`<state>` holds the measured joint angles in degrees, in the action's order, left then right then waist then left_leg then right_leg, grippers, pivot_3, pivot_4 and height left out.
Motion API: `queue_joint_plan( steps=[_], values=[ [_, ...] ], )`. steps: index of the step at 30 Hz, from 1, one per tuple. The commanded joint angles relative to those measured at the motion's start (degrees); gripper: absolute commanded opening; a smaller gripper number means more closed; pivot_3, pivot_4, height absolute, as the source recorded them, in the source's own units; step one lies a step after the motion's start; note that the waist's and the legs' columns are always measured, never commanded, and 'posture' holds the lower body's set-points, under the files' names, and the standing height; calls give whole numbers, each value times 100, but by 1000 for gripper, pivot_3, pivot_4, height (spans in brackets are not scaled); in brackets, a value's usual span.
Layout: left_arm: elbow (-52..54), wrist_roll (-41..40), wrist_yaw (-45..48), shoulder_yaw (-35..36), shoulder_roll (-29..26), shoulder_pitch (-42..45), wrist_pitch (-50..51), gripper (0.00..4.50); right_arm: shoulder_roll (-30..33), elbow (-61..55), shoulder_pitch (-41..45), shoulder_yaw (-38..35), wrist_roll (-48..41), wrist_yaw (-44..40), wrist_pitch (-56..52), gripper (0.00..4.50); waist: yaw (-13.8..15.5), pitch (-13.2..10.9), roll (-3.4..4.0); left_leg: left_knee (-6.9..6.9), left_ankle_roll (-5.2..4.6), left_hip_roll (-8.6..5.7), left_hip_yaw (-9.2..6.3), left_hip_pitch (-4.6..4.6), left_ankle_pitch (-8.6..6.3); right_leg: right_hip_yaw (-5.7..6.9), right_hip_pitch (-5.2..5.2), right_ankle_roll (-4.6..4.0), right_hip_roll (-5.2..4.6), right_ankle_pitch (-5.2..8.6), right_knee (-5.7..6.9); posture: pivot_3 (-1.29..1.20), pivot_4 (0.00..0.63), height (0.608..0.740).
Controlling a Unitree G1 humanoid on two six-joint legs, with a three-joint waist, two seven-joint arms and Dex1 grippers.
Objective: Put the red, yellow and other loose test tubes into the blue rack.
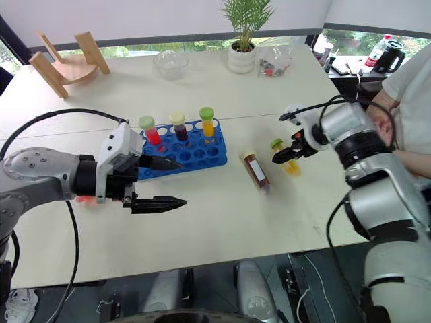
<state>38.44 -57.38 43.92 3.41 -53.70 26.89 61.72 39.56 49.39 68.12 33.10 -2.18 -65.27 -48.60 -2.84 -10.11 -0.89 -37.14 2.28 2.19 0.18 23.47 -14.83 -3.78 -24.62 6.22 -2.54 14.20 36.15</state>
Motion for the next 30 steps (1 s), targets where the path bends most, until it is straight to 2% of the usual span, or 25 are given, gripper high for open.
queue_joint_plan(
  steps=[1,5,6,10,12,15,18,20,22,24,27,30],
  values=[
    [86,212,98,105,-159,-205,-233,4500,-194,445,128,-27,456,6,538,3063,7,0,-1,-1,0,0,0,0,0,0,1,13,-1,-7,0,0,150,740],
    [72,257,131,245,-205,-431,-362,4500,-366,568,75,-112,751,-54,728,984,25,4,-6,0,0,0,-2,0,-1,1,3,14,-2,-8,4,0,150,740],
    [80,262,151,273,-223,-499,-394,4500,-390,571,61,-157,797,-53,746,815,15,4,-8,0,0,0,-2,0,-1,1,3,14,-2,-8,4,0,150,740],
    [22,225,201,586,-297,-837,-505,4500,-274,174,-115,-709,809,502,962,812,-26,5,-8,1,0,1,-3,-5,-1,1,3,14,-1,-8,8,0,150,740],
    [-106,141,243,939,-300,-1090,-550,4500,-146,-598,-385,-1364,589,958,1150,812,-31,5,-8,-1,0,1,-3,-4,-1,1,4,14,-2,-8,9,0,150,740],
    [-287,166,450,1347,-396,-1478,-647,4500,-342,-2258,-933,-2793,-91,1755,1089,812,-71,1,-3,-5,0,0,2,-4,-1,-3,4,15,-5,-9,10,0,150,740],
    [-529,190,664,1594,-495,-1780,-685,4500,-1063,-4287,-1666,-4095,-943,2596,1398,812,-101,-3,4,3,-1,2,-2,-7,-1,-2,0,15,0,-8,16,0,150,740],
    [-801,465,939,1565,-634,-2018,-856,4500,-2006,-5852,-2259,-4621,-1674,3269,1239,812,-94,-3,4,13,-3,10,-17,-6,-3,4,-1,9,12,-4,21,0,150,740],
    [-1123,733,1213,1512,-754,-2165,-1103,4500,-2795,-6810,-2739,-4625,-2045,3783,1148,812,-93,-1,6,19,-7,21,-25,-6,-6,12,-4,-3,20,5,25,0,150,740],
    [-1376,911,1336,1390,-748,-2133,-1289,4500,-3267,-7209,-3347,-4199,-1896,3997,1572,812,-60,-1,6,22,-8,23,-26,-5,-7,20,-8,-12,19,9,30,0,150,740],
    [-1575,1124,1494,1187,-722,-2047,-1465,4500,-3659,-6965,-3819,-3619,-1430,4300,2323,812,0,-2,7,11,-6,12,-18,-3,-7,29,-1,-14,-3,10,29,0,150,740],
    [-1682,1288,1647,1058,-771,-2002,-1567,4500,-3780,-6391,-3996,-3270,-994,4445,3150,812,18,-2,6,2,6,4,-8,-3,0,21,1,-33,-12,20,22,0,150,740]
  ],
)
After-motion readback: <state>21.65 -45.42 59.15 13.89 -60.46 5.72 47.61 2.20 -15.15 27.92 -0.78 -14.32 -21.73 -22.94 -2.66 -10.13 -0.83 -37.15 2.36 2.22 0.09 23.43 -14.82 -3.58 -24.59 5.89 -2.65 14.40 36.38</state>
